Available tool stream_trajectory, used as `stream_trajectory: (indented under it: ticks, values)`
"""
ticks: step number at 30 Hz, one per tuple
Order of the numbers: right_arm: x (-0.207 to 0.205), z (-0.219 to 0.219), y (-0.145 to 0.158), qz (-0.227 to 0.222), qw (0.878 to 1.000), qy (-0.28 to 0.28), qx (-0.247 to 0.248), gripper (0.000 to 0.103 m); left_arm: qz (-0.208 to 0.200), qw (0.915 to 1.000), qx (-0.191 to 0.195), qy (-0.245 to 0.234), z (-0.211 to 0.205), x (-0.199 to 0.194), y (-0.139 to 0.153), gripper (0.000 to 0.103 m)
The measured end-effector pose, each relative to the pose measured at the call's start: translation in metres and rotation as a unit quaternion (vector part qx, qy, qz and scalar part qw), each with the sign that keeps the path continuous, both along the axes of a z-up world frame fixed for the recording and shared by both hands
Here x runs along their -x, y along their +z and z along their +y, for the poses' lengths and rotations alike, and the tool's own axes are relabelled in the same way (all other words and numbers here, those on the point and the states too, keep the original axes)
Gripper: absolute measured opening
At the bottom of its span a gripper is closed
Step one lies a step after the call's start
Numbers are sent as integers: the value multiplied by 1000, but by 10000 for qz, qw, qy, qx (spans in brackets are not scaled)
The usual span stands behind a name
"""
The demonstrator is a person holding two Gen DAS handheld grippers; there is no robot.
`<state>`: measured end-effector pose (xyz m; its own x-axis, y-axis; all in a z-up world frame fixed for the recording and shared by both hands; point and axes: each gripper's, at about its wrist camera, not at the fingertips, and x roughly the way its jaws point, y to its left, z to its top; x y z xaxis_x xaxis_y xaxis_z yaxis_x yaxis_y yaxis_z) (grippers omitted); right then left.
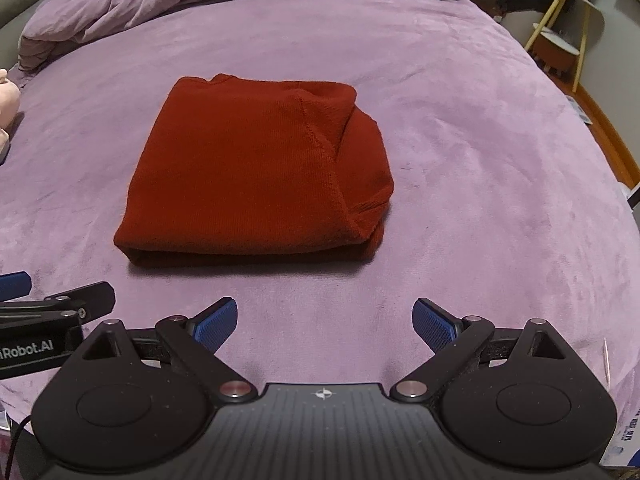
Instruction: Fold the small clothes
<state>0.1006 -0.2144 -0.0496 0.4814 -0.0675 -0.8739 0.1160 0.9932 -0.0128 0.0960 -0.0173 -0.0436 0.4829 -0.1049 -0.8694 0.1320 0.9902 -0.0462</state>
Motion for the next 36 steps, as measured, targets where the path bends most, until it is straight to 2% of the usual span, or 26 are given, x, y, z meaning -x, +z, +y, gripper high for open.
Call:
stream_trajectory:
  ticks: [6,16,36]
  values:
    - [0,-1,3,-9,10000,-44,-49,95,-12,9999,-125,29,-1,0,0,101]
    - [1,-8,6,-76,9996,-218,-154,95,44,9999,-106,67,1,-2,-1,101]
    - [1,-4,9,-60,9999,-129,0,95,179,9997,-147,84,2,-5,-3,101]
